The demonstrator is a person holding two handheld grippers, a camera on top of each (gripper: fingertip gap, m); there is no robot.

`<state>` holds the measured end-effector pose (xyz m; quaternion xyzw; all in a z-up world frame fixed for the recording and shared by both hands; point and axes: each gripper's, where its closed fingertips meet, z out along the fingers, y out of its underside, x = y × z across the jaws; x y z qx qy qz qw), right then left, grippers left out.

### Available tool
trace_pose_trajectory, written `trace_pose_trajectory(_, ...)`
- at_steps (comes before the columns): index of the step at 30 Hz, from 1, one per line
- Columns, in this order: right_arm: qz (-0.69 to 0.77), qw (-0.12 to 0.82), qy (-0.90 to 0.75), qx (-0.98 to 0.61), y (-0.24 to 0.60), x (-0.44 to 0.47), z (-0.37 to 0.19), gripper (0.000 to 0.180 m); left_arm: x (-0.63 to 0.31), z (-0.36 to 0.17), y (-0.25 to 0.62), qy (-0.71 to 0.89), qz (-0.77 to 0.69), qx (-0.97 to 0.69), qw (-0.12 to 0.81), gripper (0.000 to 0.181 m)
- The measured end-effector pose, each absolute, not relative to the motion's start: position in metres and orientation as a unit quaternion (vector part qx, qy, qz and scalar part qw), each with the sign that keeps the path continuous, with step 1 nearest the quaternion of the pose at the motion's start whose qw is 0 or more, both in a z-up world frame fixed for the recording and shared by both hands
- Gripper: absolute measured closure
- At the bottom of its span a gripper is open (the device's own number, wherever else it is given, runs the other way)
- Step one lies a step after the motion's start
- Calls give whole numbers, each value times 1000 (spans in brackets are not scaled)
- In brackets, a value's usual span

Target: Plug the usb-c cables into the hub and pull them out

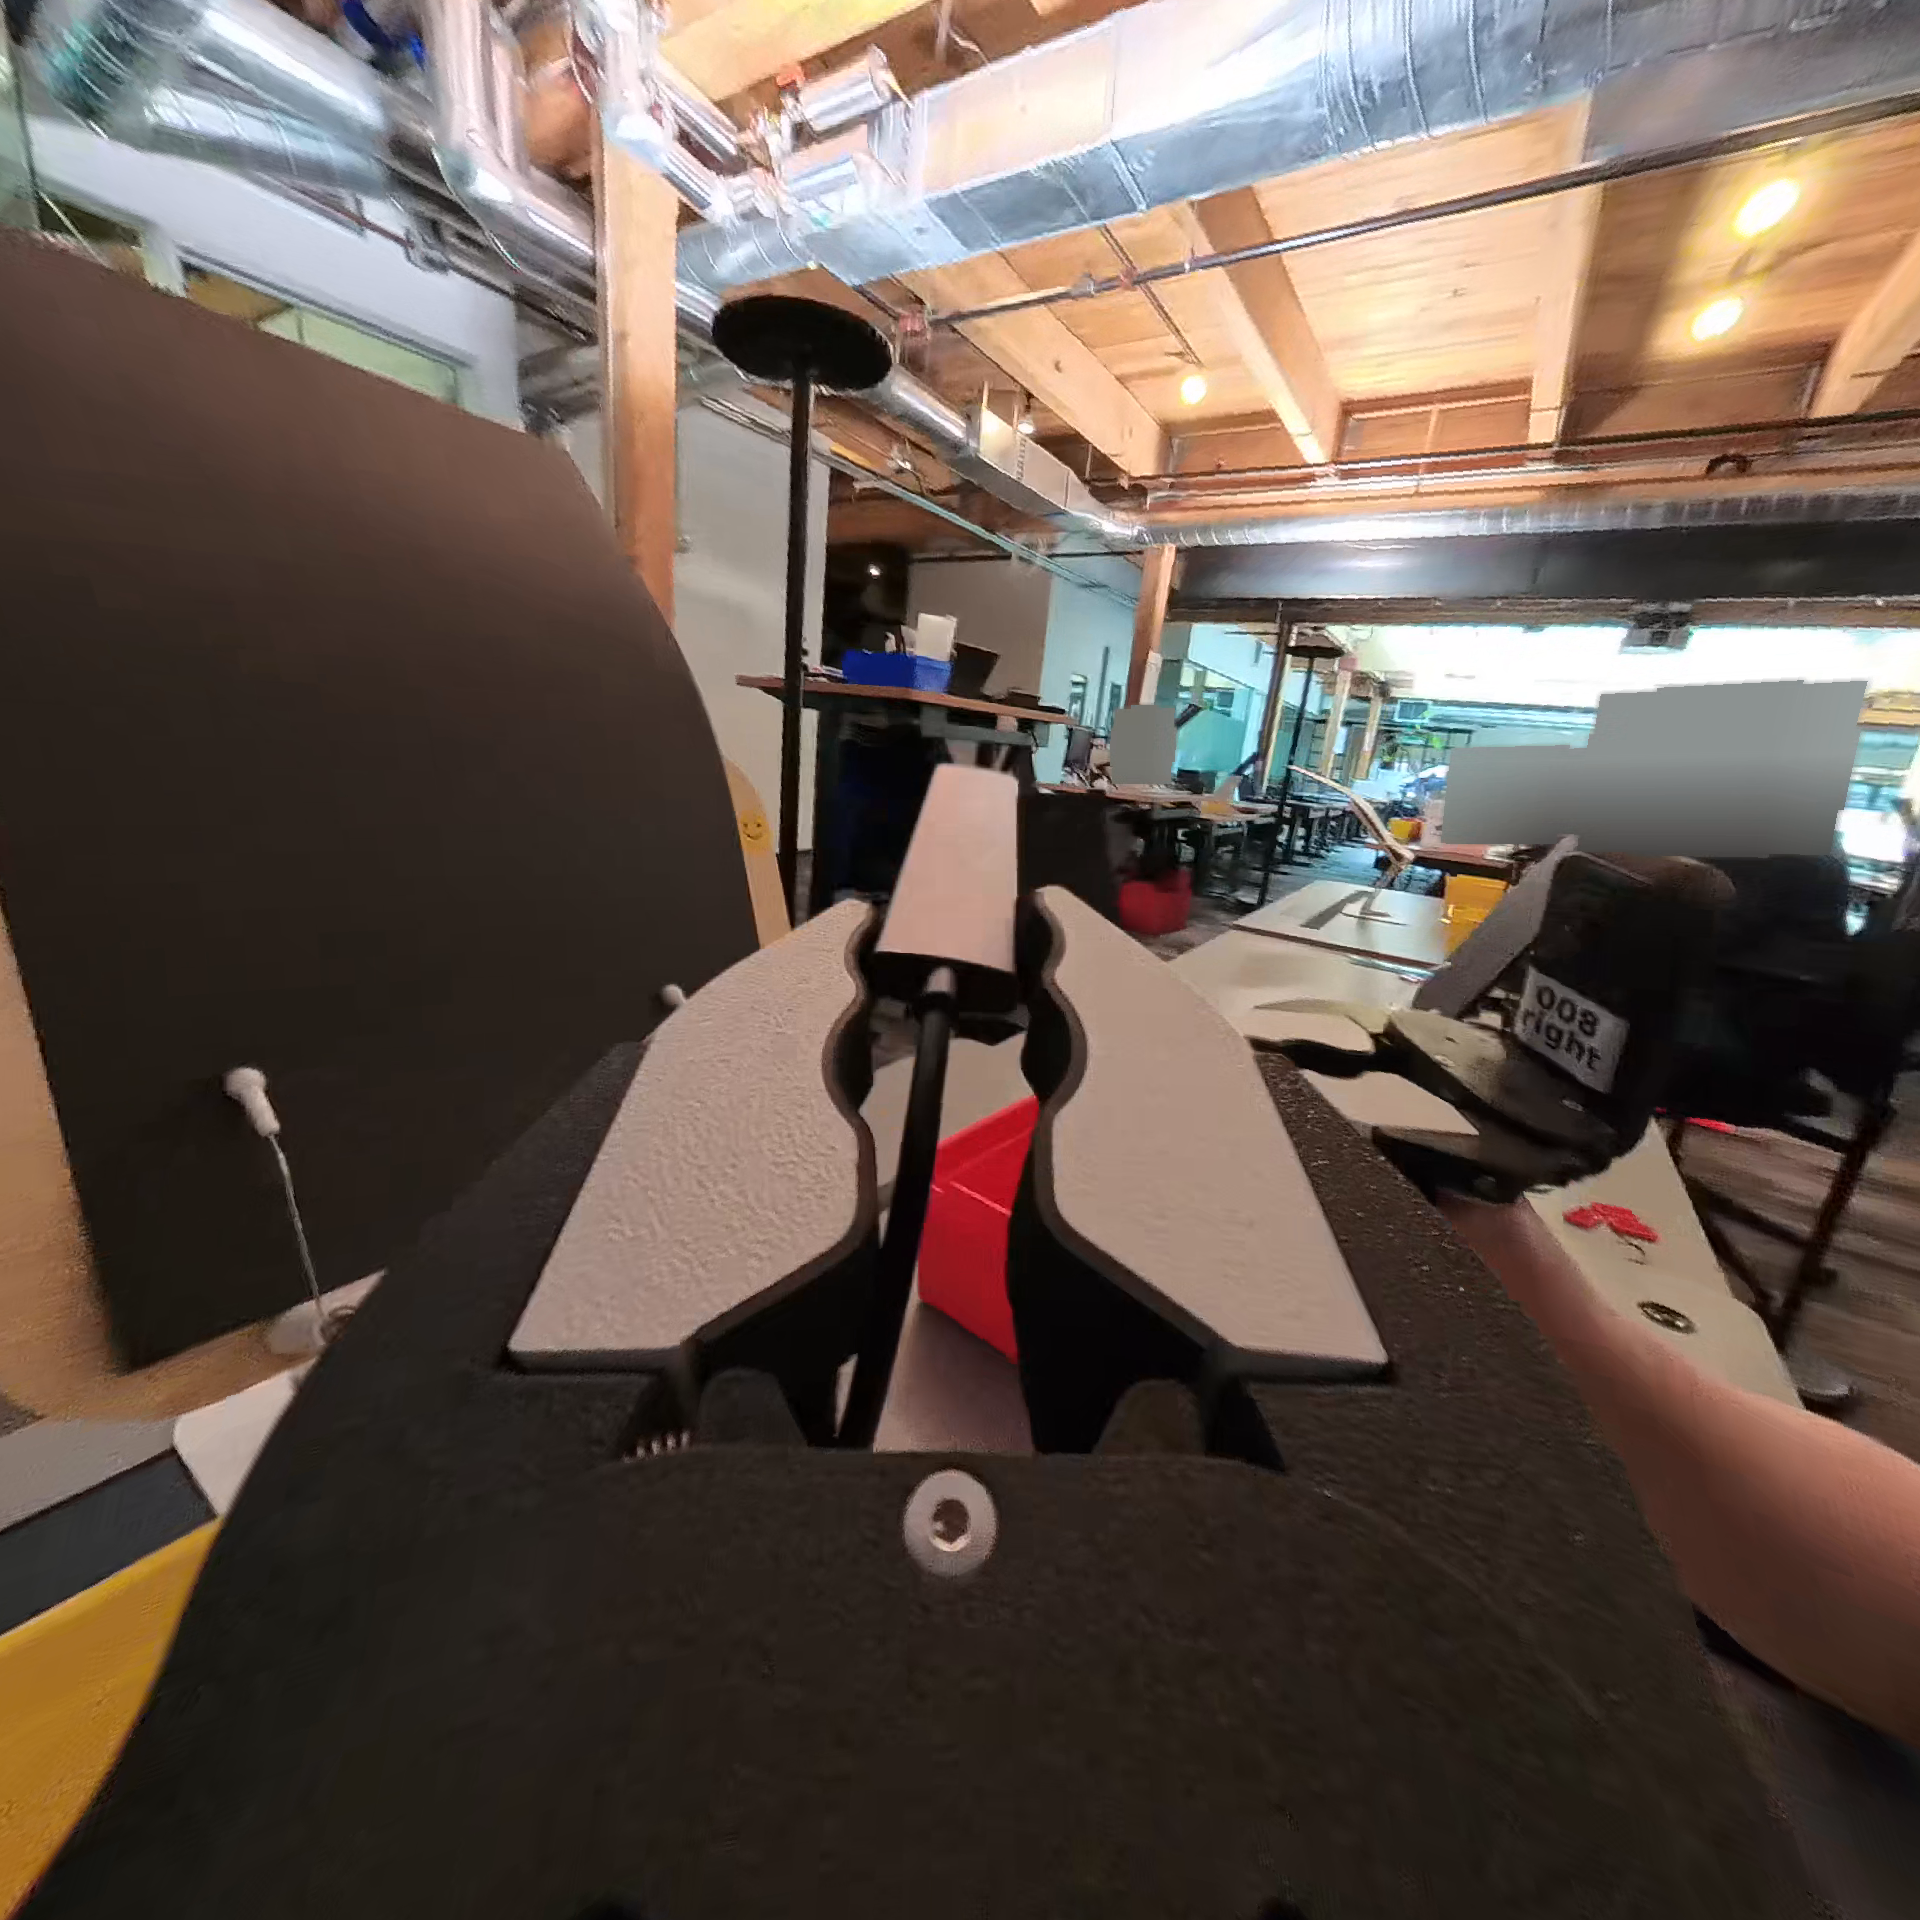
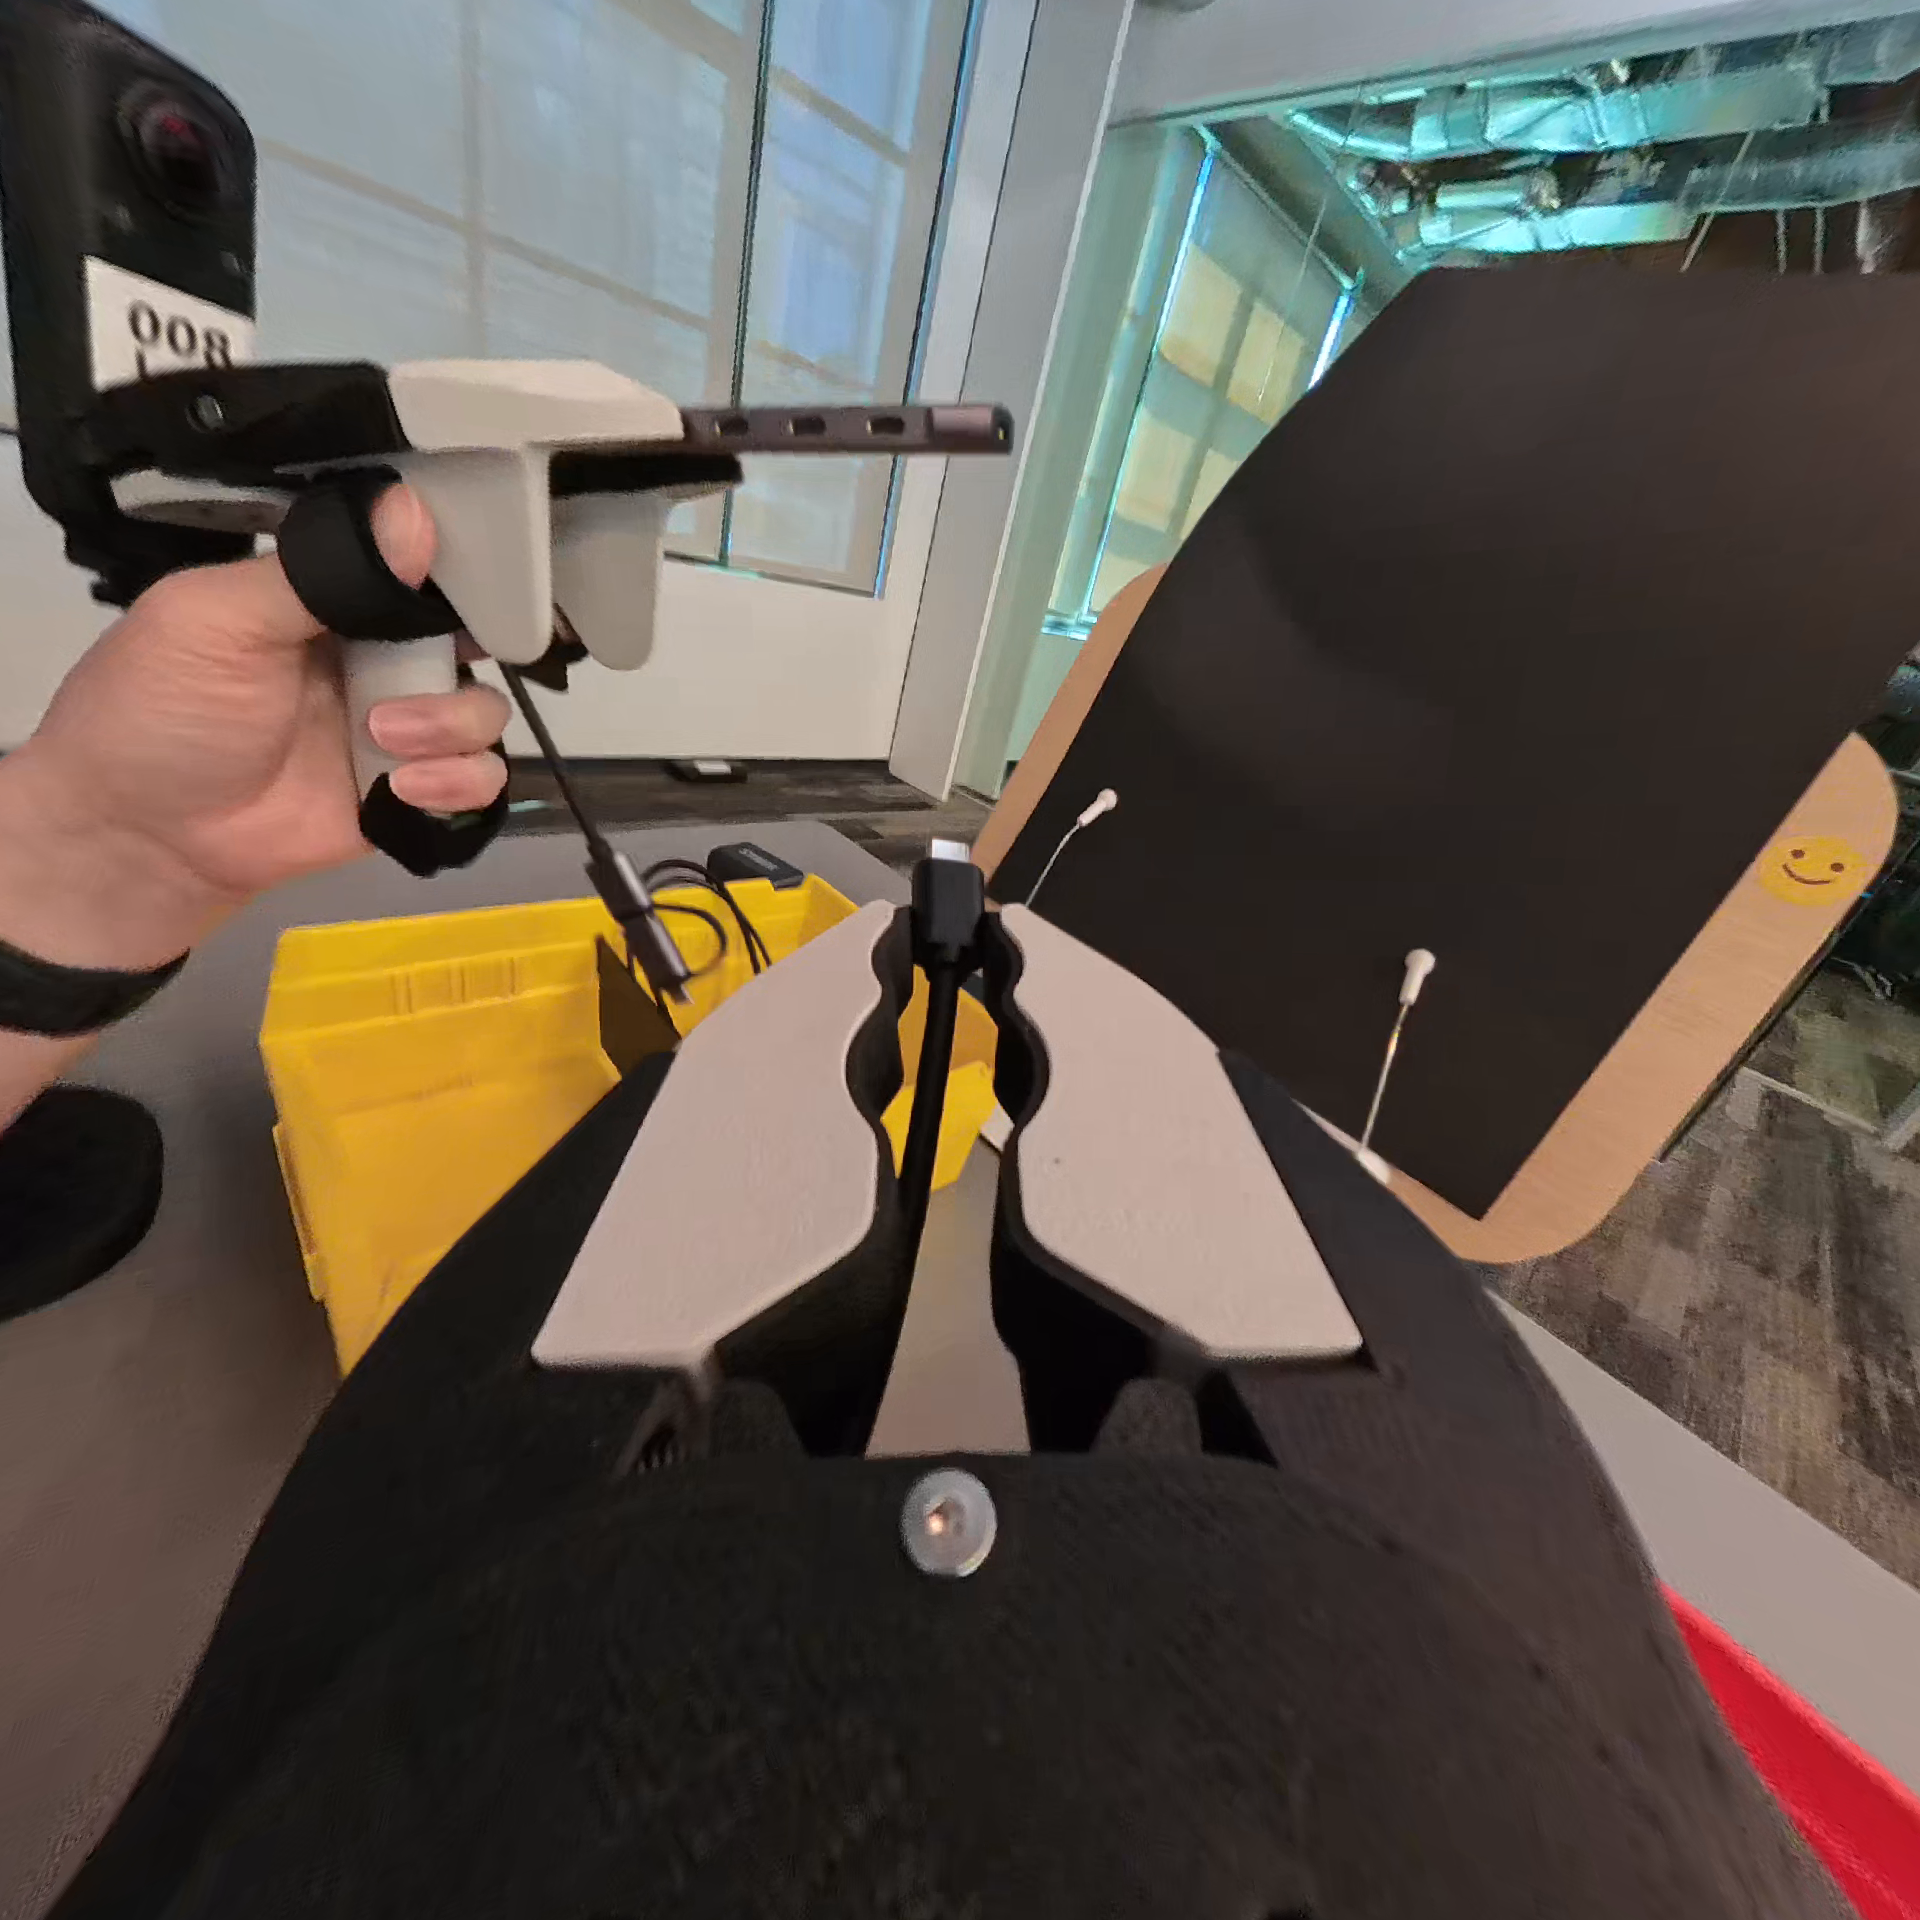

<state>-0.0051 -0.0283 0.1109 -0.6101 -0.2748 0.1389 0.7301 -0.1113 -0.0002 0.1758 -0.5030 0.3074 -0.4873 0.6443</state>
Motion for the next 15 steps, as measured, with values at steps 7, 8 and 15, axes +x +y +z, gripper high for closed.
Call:
trace_pose_trajectory(7, 109, 697, -359, -611, -34, -9, 101, 166, -110, 181, -13, 341, -463, -498, 649, 157)
trace_pose_trajectory(8, 112, 692, -364, -613, -37, -11, 101, 166, -109, 182, -15, 346, -457, -496, 652, 157)
trace_pose_trajectory(15, 131, 671, -380, -623, -35, -19, 129, 166, -108, 188, -30, 379, -421, -487, 665, 157)
